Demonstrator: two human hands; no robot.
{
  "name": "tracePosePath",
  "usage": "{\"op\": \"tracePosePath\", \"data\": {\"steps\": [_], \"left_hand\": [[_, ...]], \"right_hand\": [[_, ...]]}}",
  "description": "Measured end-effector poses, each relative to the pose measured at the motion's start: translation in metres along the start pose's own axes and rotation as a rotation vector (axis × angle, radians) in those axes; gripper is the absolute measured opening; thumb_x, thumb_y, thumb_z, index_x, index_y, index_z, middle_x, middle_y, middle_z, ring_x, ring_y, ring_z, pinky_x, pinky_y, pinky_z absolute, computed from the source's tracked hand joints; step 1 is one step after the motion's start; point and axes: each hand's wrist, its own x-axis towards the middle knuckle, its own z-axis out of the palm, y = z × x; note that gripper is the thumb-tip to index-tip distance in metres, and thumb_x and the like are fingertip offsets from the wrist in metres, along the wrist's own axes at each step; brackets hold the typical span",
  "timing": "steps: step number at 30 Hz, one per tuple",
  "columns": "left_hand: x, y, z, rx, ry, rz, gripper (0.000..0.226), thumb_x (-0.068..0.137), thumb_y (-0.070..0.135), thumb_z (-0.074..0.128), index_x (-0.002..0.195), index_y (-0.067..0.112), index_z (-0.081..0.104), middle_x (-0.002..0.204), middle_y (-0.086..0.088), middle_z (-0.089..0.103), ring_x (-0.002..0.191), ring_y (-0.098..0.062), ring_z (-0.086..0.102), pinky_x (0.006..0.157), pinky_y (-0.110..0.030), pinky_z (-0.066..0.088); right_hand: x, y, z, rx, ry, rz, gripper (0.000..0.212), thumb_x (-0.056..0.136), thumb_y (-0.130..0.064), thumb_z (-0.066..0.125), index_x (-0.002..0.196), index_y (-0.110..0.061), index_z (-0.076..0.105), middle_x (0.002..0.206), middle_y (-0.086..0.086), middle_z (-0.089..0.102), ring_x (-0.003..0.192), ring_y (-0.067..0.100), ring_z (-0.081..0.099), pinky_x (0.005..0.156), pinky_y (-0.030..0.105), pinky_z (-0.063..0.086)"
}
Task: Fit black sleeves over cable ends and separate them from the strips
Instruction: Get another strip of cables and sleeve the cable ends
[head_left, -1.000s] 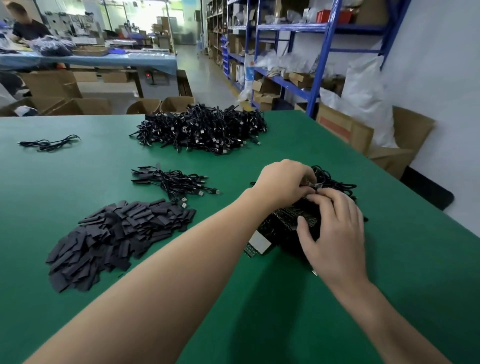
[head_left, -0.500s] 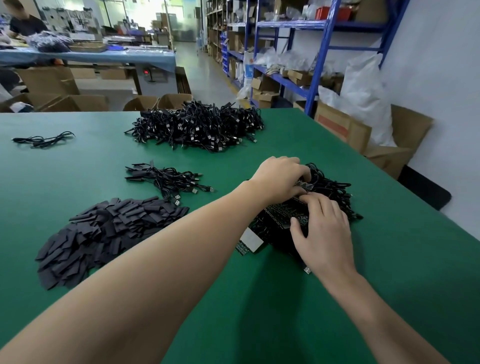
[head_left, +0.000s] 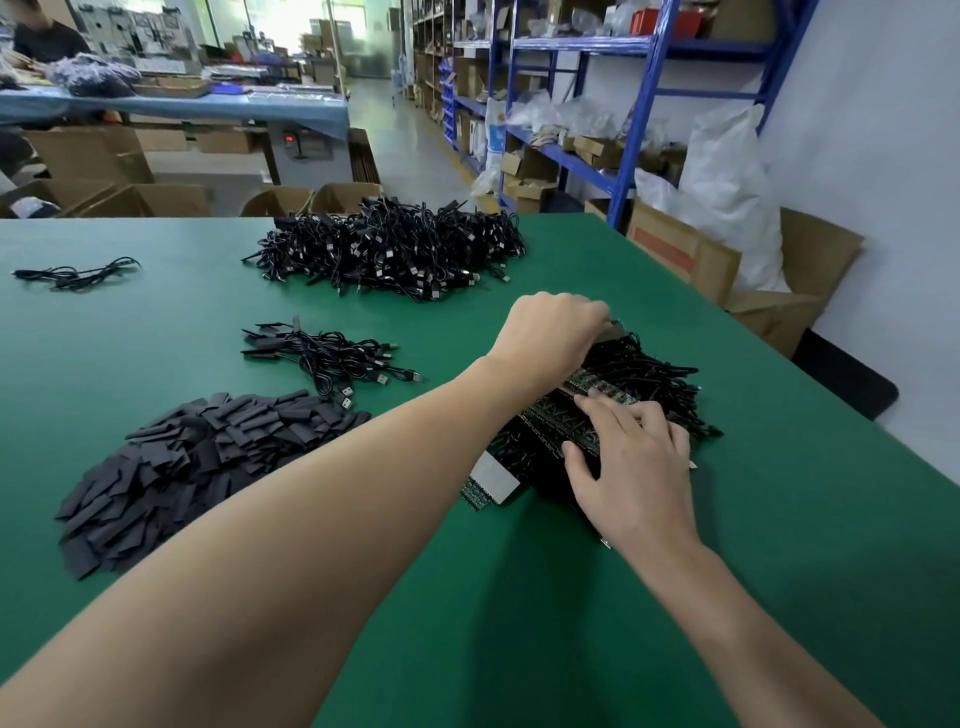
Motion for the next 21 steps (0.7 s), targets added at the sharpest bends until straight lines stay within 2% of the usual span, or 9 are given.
{"op": "tracePosePath", "data": {"steps": [5, 8, 12, 15, 17, 19, 20, 21], "left_hand": [[0.007, -0.010, -0.027, -0.089, 0.256, -0.063, 0.033, 0.110, 0.037, 0.041, 0.113, 0.015, 0.065, 0.103, 0.003, 0.069, 0.078, -0.025, 0.067, 0.063, -0.036, 0.052], [0.011, -0.014, -0.056, -0.175, 0.343, -0.119, 0.026, 0.107, 0.032, 0.045, 0.104, 0.016, 0.065, 0.088, 0.010, 0.062, 0.071, -0.018, 0.061, 0.063, -0.035, 0.052], [0.004, -0.028, -0.103, -0.365, 0.289, -0.223, 0.024, 0.105, 0.029, 0.048, 0.097, 0.016, 0.066, 0.081, 0.005, 0.068, 0.069, -0.016, 0.066, 0.066, -0.037, 0.060], [-0.017, -0.040, -0.144, -0.439, 0.244, -0.194, 0.021, 0.104, 0.024, 0.049, 0.094, 0.016, 0.065, 0.084, 0.003, 0.068, 0.074, -0.014, 0.068, 0.072, -0.034, 0.061], [-0.039, -0.045, -0.169, -0.462, 0.198, -0.129, 0.021, 0.105, 0.022, 0.050, 0.092, 0.014, 0.065, 0.080, 0.007, 0.063, 0.064, 0.001, 0.058, 0.062, -0.018, 0.054], [-0.065, -0.051, -0.189, -0.475, 0.140, -0.100, 0.024, 0.106, 0.022, 0.050, 0.092, 0.011, 0.066, 0.074, 0.010, 0.058, 0.054, 0.004, 0.049, 0.053, -0.010, 0.043], [-0.079, -0.053, -0.196, -0.495, 0.101, -0.105, 0.025, 0.106, 0.024, 0.050, 0.092, 0.012, 0.067, 0.071, 0.011, 0.056, 0.053, 0.004, 0.048, 0.052, -0.008, 0.041], [-0.093, -0.056, -0.202, -0.528, 0.046, -0.111, 0.025, 0.106, 0.025, 0.050, 0.091, 0.014, 0.067, 0.069, 0.012, 0.056, 0.054, 0.004, 0.050, 0.052, -0.008, 0.041]], "right_hand": [[0.006, -0.001, -0.002, -0.022, -0.025, 0.008, 0.047, 0.096, -0.041, 0.061, 0.139, -0.022, 0.061, 0.141, -0.009, 0.062, 0.125, 0.021, 0.050, 0.105, 0.046, 0.034], [0.008, -0.001, -0.004, -0.025, -0.030, 0.004, 0.045, 0.095, -0.041, 0.062, 0.136, -0.022, 0.062, 0.138, -0.009, 0.063, 0.126, 0.021, 0.050, 0.107, 0.048, 0.034], [0.007, -0.002, -0.009, -0.007, -0.065, 0.005, 0.042, 0.097, -0.041, 0.060, 0.136, -0.024, 0.061, 0.140, -0.010, 0.061, 0.130, 0.019, 0.048, 0.108, 0.045, 0.031], [0.009, -0.003, -0.017, 0.030, -0.071, 0.024, 0.040, 0.099, -0.042, 0.057, 0.136, -0.025, 0.061, 0.141, -0.011, 0.058, 0.133, 0.015, 0.044, 0.110, 0.041, 0.029], [0.011, -0.009, -0.025, 0.143, -0.004, 0.021, 0.031, 0.100, -0.037, 0.059, 0.127, -0.024, 0.065, 0.134, -0.010, 0.060, 0.131, 0.015, 0.047, 0.110, 0.038, 0.033], [0.013, -0.020, -0.040, 0.389, 0.081, 0.015, 0.015, 0.100, -0.032, 0.059, 0.114, -0.030, 0.066, 0.121, -0.017, 0.061, 0.122, 0.007, 0.051, 0.103, 0.021, 0.037], [0.014, -0.028, -0.048, 0.548, 0.077, 0.021, 0.009, 0.101, -0.032, 0.058, 0.108, -0.035, 0.064, 0.114, -0.023, 0.062, 0.115, -0.001, 0.053, 0.097, 0.011, 0.038], [0.014, -0.038, -0.056, 0.720, 0.022, 0.029, 0.009, 0.103, -0.035, 0.056, 0.104, -0.038, 0.065, 0.109, -0.024, 0.065, 0.109, -0.005, 0.057, 0.089, 0.006, 0.041]]}}
